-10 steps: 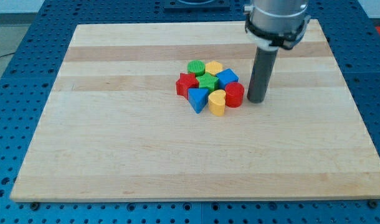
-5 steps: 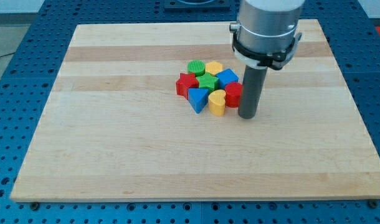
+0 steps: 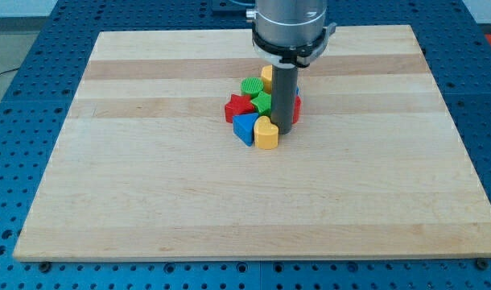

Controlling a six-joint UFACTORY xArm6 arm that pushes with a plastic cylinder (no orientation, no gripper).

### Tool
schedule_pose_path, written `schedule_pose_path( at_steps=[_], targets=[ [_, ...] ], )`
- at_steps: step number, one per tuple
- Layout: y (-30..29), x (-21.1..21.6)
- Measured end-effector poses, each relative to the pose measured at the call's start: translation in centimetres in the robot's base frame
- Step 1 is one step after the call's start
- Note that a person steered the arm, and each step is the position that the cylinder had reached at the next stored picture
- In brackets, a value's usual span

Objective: Separate green blocks from group of blocks

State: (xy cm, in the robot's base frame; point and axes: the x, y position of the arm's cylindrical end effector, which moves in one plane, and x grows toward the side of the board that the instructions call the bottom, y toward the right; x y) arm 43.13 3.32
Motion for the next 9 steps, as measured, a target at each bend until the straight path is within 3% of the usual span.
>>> schedule_pose_path(
  at_steps=[2,6,9],
  targets=[
    [-2.2,-0.4],
    [-2.5,-9.9],
    [-7.8,-11.7]
  ],
)
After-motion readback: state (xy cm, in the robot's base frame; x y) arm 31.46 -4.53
